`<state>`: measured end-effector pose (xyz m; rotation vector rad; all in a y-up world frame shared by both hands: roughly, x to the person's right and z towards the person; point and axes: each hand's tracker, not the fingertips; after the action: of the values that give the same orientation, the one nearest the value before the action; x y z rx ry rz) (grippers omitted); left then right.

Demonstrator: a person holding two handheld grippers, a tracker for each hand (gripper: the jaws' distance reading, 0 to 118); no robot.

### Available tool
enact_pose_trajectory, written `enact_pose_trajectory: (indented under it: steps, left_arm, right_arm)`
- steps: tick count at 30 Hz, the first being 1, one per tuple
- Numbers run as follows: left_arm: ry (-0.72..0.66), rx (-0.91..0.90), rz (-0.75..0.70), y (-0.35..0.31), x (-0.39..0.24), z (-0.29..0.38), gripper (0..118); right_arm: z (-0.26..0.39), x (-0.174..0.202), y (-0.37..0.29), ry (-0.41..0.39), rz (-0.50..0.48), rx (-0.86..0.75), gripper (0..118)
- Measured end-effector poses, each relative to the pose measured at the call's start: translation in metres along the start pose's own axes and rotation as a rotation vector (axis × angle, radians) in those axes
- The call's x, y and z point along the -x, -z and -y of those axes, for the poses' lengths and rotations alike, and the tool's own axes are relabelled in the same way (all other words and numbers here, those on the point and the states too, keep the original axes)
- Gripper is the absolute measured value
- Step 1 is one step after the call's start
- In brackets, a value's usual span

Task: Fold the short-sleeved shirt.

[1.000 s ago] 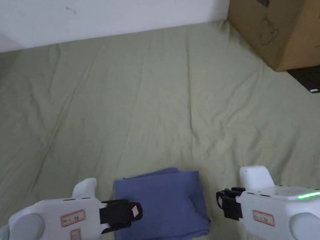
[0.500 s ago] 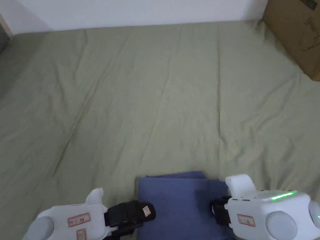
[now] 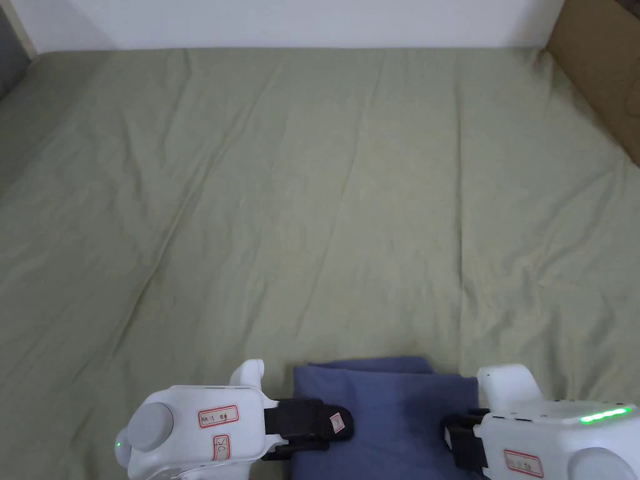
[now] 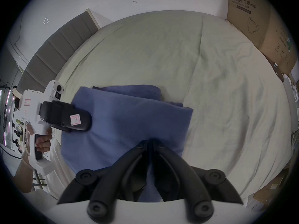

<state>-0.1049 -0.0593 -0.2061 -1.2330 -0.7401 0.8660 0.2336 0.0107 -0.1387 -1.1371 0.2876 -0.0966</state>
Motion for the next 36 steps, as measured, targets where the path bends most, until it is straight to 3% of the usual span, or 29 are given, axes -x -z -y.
enact_pose_trajectory:
  steps: [2, 4, 8, 11, 16, 21, 26, 27, 28, 30, 32, 36]
  left_arm:
    - [-0.002, -0.019, 0.014, -0.013, -0.001, -0.002, 24]
    - [0.093, -0.051, -0.064, -0.04, -0.005, -0.009, 24]
    - [0.129, -0.115, -0.197, -0.113, 0.002, -0.033, 24]
    - [0.158, -0.163, -0.392, -0.178, 0.015, -0.058, 24]
    - [0.152, -0.195, -0.842, -0.276, 0.044, -0.106, 24]
    - [0.138, -0.139, -1.189, -0.334, 0.07, -0.138, 24]
    - [0.076, -0.167, -1.419, -0.375, 0.088, -0.156, 24]
    - [0.075, -0.165, -1.494, -0.381, 0.086, -0.157, 27]
    - [0.087, -0.197, -1.555, -0.386, 0.085, -0.157, 36]
    - [0.127, -0.273, -1.634, -0.394, 0.075, -0.153, 75]
    - [0.116, -0.343, -1.611, -0.404, 0.065, -0.15, 99]
    - [-0.008, -0.407, -1.401, -0.413, 0.039, -0.14, 98]
  right_arm:
    - [-0.003, 0.007, -0.009, -0.008, -0.002, -0.016, 7]
    - [-0.008, 0.015, -0.018, -0.031, -0.009, -0.053, 7]
    - [-0.019, 0.044, -0.026, -0.044, -0.02, -0.068, 7]
    - [-0.023, 0.06, -0.023, -0.064, -0.037, -0.067, 7]
    - [-0.021, 0.076, -0.001, -0.099, -0.032, -0.016, 7]
    - [-0.021, 0.096, 0.001, -0.102, -0.052, 0.016, 7]
    - [-0.023, 0.09, 0.007, -0.093, -0.04, 0.046, 7]
    - [-0.025, 0.09, 0.006, -0.091, -0.036, 0.048, 7]
    - [-0.025, 0.088, 0.004, -0.089, -0.038, 0.041, 7]
    - [-0.024, 0.077, 0.006, -0.066, -0.047, 0.033, 7]
    - [-0.023, 0.072, 0.006, -0.044, -0.055, 0.031, 7]
    - [-0.022, 0.075, -0.003, -0.043, -0.055, 0.014, 7]
